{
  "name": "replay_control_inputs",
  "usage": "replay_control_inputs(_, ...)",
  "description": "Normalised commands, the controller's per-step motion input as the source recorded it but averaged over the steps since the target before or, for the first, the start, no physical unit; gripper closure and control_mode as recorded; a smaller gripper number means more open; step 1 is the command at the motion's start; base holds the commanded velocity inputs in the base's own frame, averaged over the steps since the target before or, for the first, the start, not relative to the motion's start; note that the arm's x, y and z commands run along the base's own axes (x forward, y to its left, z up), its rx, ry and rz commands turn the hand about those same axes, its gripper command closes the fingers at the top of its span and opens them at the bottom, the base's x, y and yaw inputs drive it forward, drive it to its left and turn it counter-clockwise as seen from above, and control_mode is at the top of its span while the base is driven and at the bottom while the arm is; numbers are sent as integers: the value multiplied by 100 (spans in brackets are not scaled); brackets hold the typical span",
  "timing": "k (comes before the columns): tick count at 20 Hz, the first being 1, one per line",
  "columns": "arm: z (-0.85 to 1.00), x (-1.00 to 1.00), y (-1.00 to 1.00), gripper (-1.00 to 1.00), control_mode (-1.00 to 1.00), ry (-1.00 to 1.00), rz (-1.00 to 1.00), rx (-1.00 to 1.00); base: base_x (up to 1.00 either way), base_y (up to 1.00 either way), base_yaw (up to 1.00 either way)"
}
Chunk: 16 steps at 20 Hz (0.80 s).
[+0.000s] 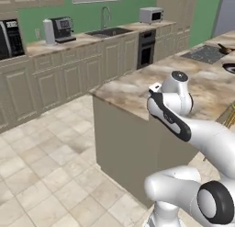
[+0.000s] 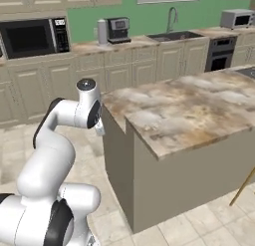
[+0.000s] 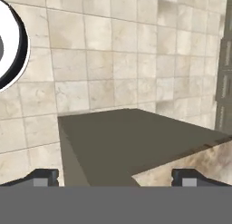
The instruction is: Take the chicken drumsticks from the pan and place one on each plate on the dining counter.
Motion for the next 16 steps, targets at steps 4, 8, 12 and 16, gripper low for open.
replay_control_inputs(4,0,0,0,-100,100,0,0,0,70,100,-31)
replay_control_inputs(8,0,0,0,-100,100,0,0,0,78,100,-45)
replay_control_inputs(12,0,0,0,-100,100,0,0,0,76,100,-50)
replay_control_inputs(16,0,0,0,-100,100,0,0,0,68,100,-43)
